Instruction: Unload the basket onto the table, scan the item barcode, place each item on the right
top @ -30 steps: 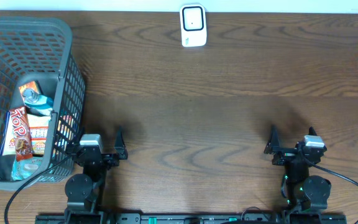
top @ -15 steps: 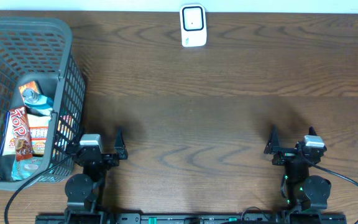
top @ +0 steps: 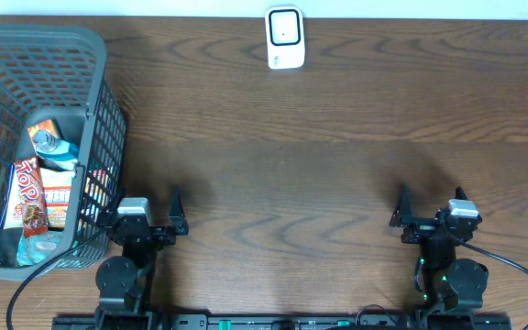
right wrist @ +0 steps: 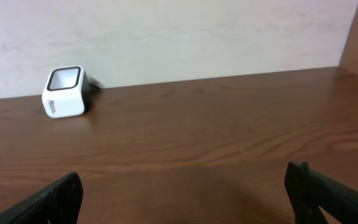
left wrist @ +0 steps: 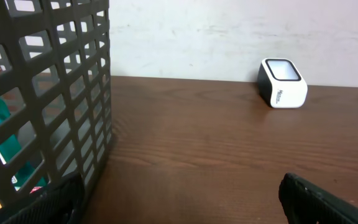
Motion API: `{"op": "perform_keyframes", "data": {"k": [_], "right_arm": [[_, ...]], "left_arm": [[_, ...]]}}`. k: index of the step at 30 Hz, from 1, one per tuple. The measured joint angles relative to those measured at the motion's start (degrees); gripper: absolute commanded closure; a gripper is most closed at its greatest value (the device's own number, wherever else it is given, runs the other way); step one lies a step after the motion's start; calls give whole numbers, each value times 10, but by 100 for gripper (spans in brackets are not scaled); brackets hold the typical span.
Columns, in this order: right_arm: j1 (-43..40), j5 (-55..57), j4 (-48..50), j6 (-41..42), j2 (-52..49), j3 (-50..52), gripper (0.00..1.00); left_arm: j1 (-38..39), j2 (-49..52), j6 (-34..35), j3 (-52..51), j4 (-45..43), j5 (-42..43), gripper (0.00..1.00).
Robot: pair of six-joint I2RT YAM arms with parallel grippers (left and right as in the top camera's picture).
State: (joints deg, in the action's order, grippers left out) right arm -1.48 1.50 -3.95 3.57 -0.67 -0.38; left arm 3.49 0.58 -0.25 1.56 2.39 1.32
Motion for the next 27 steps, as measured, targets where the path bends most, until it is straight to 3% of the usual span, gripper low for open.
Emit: {"op": "perform_keyframes", "data": {"k": [27], "right_arm": [[0,0,0,0,0,0,1]], "left_arm": [[0,2,0,12,22,-1,0]]}}
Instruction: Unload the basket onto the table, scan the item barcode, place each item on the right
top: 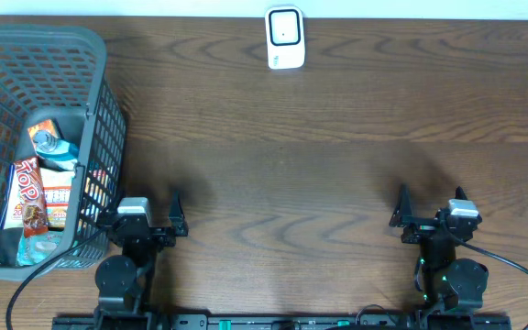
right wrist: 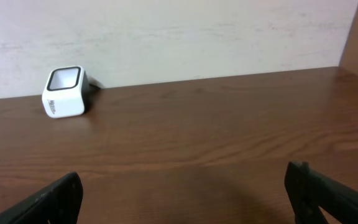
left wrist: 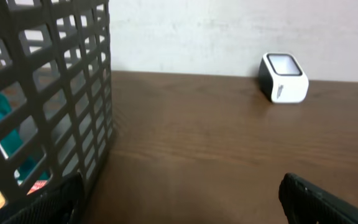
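Observation:
The white barcode scanner [top: 284, 37] stands at the table's far edge, its dark window facing up; both wrist views show it too, scanner [left wrist: 283, 86] and scanner [right wrist: 65, 91]. Several packaged items [top: 33, 192] lie in the grey mesh basket [top: 99, 55] at the left, among them a red-and-white snack pack and a teal pack. My left gripper [top: 137, 205] rests open at the near edge, right beside the basket's wall [left wrist: 42, 93]. My right gripper [top: 431, 202] rests open at the near right. Nothing lies between either pair of fingers.
Brown wooden table [top: 337, 165] with a pale wall behind it. The basket wall stands close against my left gripper's outer finger [left wrist: 55, 202]. A wooden side panel rises at the far right.
The left wrist view has shifted a little and is slightly blurred: the scanner and the table's far edge sit a bit higher in it. The right arm and all objects are unchanged.

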Motion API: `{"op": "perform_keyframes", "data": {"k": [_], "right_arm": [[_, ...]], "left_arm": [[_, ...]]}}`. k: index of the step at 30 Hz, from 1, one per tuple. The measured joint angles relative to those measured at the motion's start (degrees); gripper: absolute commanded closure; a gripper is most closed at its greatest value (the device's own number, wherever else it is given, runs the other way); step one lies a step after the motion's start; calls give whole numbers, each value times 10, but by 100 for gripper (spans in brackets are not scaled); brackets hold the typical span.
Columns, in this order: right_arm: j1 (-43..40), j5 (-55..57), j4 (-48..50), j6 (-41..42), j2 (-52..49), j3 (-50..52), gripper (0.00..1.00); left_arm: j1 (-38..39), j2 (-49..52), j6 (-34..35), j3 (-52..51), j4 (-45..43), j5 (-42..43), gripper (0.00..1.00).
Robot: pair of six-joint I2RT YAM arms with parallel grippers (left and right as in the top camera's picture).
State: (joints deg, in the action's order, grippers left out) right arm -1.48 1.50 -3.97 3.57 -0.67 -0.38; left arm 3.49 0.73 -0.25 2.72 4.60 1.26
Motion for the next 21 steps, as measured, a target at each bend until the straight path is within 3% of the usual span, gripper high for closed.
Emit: {"op": "perform_keyframes", "data": {"k": [7,21], "right_arm": [[0,0,0,0,0,0,1],[0,0,0,0,0,0,1]], "left_arm": [[0,41,0,68,94,-2,0],[0,227,5,271,127,36,0]]}}
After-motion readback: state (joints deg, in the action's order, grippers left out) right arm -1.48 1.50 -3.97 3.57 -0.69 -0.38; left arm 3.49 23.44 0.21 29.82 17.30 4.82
